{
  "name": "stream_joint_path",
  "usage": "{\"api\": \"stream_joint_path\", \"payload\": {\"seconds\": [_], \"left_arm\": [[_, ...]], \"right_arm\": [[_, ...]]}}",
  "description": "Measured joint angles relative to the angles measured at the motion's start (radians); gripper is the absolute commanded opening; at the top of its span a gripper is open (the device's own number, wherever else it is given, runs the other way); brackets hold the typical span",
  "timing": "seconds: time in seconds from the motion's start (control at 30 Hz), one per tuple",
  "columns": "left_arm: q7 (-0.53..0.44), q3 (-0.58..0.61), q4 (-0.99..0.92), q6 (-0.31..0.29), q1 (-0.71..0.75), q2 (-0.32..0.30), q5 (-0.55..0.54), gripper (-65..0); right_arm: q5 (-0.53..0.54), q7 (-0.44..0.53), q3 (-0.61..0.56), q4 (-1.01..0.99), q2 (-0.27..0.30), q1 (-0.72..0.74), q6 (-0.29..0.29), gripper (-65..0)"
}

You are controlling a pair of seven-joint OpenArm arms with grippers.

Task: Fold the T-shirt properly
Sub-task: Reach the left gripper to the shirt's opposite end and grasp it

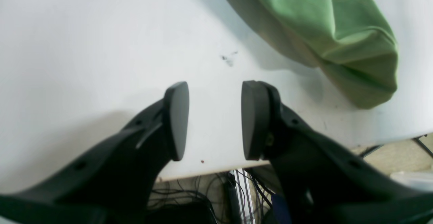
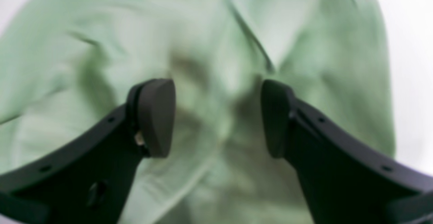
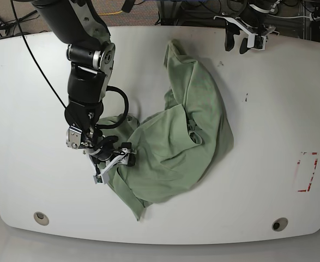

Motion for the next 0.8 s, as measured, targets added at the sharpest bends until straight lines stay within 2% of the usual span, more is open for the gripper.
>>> {"api": "stream_joint_path", "payload": {"seconds": [0.27,0.57,0.63,0.77,0.8], "left_arm": [[0.003,0.001,0.000,0.000,-0.009,0.000,0.000,-41.3],[0.003,0.010,0.000,0.000,-0.021,0.000,0.000,-41.3],[0.002,0.022,0.000,0.002,-0.024,-0.002,0.001,-41.3],[0.003,0.052,0.000,-0.001,-0.024,-0.005,0.000,-41.3],[0.003,0.057,0.000,-0.001,-0.027,-0.005,0.000,-41.3]], "right_arm": [[0.011,0.016,0.001,0.006,-0.001,-0.018,0.003,-26.6],[0.010,0.003,0.000,0.005,-0.053,-0.008,0.000,-27.9],[0.006,0.002,0.000,0.005,-0.056,-0.003,-0.004,-32.7],[0.006,0.002,0.000,0.005,-0.057,0.005,-0.004,-50.6],[0.006,0.002,0.000,0.005,-0.056,0.005,-0.004,-57.1]]}}
